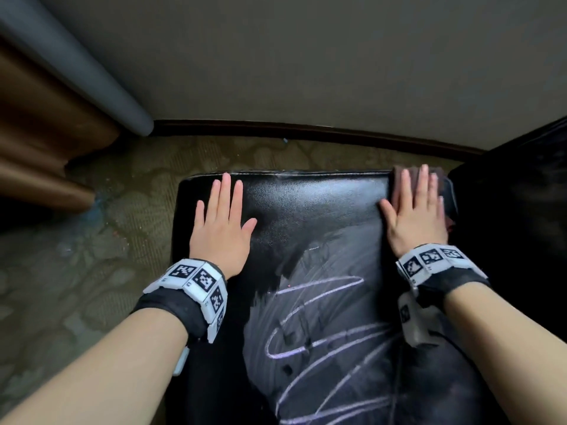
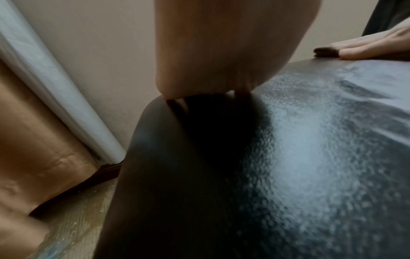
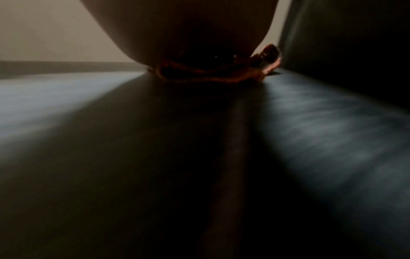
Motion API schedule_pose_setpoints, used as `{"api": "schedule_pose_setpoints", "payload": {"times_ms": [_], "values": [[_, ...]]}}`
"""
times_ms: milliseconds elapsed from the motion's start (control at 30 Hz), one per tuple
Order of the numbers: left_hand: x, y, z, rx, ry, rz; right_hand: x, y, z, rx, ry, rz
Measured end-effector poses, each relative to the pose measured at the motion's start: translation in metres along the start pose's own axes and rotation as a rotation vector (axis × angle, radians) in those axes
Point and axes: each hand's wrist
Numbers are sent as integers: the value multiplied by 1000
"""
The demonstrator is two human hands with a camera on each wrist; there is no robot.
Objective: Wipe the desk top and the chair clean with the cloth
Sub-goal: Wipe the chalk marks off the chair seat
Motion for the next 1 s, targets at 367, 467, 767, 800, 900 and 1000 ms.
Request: {"api": "schedule_pose_setpoints", "payload": {"times_ms": [367, 467, 767, 800, 900, 1000], "values": [[-2, 1, 0, -17, 9, -14, -12, 0, -19, -15, 181, 6], [0, 0, 1, -14, 3, -7, 19, 10, 28, 119, -77, -31], [-2, 0, 0, -30, 2, -12, -31, -3, -10, 11, 178, -46], [-2, 0, 0, -31, 0, -13, -19, 1, 4, -21, 212, -37], [-1, -1, -1, -33, -7, 3, 25, 14, 34, 39, 30, -97], [0, -3, -1, -54, -20, 35, 16, 7, 21, 89, -107, -37]]}}
Point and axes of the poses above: each hand's wrist, its own x-axis towards the middle knuckle, its own y-axis out of the back of the hand, z = x × y, and after that the axes turned 14 degrees about -y, right-handed
